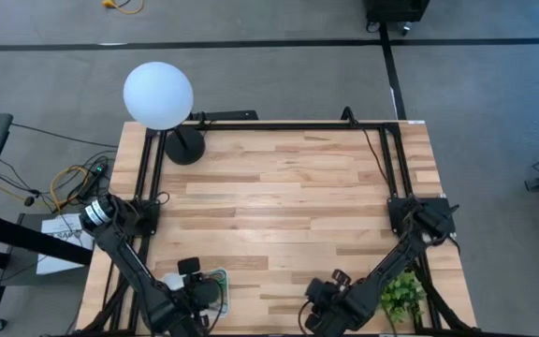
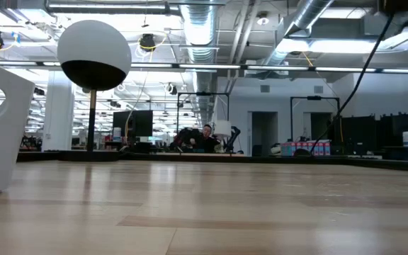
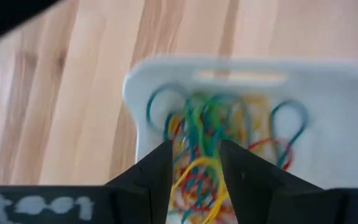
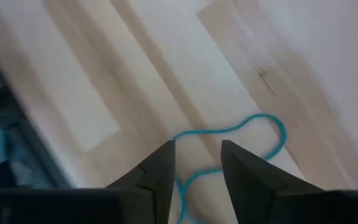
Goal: Pick and place items into bin
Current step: Put the blue rubber band into the bin
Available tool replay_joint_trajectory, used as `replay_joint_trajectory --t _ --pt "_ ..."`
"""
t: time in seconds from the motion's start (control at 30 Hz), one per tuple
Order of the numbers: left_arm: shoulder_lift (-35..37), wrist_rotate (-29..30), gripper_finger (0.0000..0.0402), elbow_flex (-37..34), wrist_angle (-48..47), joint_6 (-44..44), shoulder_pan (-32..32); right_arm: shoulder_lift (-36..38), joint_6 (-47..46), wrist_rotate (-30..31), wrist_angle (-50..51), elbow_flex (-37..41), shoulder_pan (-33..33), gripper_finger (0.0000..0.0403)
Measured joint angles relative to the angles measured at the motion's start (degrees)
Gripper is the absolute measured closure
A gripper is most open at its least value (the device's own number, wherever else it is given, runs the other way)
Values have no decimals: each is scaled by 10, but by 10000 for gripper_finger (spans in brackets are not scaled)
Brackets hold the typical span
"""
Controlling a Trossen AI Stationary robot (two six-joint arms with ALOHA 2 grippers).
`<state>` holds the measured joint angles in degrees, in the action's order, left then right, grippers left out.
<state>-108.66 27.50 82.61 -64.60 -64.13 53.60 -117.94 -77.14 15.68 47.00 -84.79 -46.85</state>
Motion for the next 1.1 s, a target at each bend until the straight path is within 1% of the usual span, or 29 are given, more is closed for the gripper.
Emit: replay_joint_trajectory --t 0.1,0.2,0.27,0.37,0.47,0.63,0.93,1.1 --pt "0 39 275 35 1 16 0 28 -11 -35 3 0 1 288" --pt "1 101 275 63 18 33 1 50 -42 -78 3 -1 -3 291" --pt "1 139 275 72 34 53 1 52 -50 -83 1 -1 -10 292" --pt "1 172 275 73 62 89 -2 31 -51 -96 -8 -1 -18 292" --pt "1 181 275 73 77 111 -5 6 -51 -112 -16 -1 -23 292" --pt "1 182 275 73 80 112 -13 -23 -49 -113 -24 -1 -17 292" --pt "1 183 275 73 83 112 -25 -24 5 -104 -21 -1 2 292" --pt "0 184 275 73 90 117 -28 -30 6 -110 -33 5 3 292"
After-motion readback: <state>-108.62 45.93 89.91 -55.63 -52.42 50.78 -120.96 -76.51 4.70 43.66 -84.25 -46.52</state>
